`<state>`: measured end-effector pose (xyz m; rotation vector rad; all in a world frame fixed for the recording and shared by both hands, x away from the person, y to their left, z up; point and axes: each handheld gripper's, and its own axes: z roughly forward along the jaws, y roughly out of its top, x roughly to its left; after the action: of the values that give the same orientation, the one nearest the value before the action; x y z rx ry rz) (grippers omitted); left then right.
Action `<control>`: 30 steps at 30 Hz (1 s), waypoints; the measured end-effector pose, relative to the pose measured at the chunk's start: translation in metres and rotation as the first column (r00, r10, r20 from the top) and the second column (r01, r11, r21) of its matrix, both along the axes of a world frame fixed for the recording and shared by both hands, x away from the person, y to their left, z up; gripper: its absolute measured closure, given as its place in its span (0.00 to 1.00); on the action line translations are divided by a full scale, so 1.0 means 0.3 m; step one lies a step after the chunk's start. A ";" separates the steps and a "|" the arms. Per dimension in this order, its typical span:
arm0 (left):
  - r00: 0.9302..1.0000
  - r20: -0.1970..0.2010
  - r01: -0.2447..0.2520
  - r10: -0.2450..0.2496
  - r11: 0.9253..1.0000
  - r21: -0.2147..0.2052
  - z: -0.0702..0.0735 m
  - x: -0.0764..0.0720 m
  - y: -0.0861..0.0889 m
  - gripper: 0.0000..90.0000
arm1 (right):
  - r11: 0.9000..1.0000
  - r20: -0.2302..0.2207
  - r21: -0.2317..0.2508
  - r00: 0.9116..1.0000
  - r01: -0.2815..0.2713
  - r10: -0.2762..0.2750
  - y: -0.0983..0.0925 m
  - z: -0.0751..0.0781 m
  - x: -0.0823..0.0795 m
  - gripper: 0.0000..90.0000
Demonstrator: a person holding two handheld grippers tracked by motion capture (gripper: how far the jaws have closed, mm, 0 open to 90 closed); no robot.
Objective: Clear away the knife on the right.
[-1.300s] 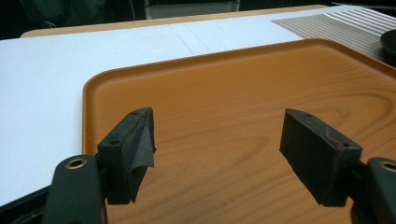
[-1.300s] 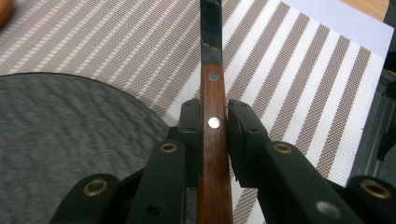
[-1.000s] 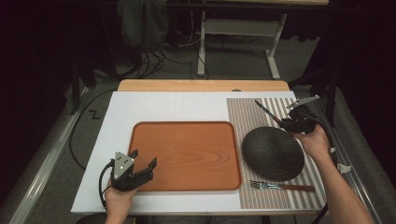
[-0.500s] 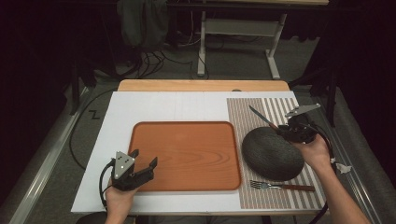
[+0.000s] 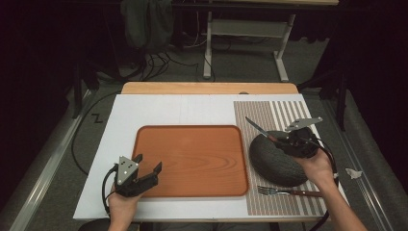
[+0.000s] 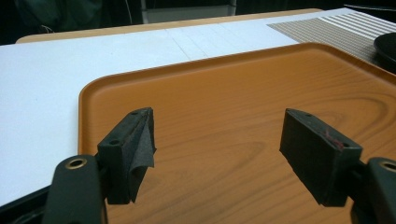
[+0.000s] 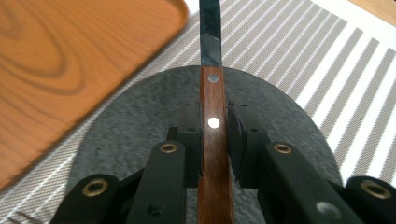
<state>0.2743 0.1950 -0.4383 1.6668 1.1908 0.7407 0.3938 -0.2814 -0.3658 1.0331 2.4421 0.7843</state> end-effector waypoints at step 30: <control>1.000 0.003 0.007 -0.007 1.000 0.007 0.002 -0.004 -0.001 0.30 | 0.996 -0.030 0.007 0.995 -0.093 0.093 0.179 -0.053 -0.095 0.87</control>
<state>0.2732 0.1946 -0.4378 1.6742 1.1812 0.7429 0.3653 -0.2279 -0.3816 0.9457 2.5302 0.8114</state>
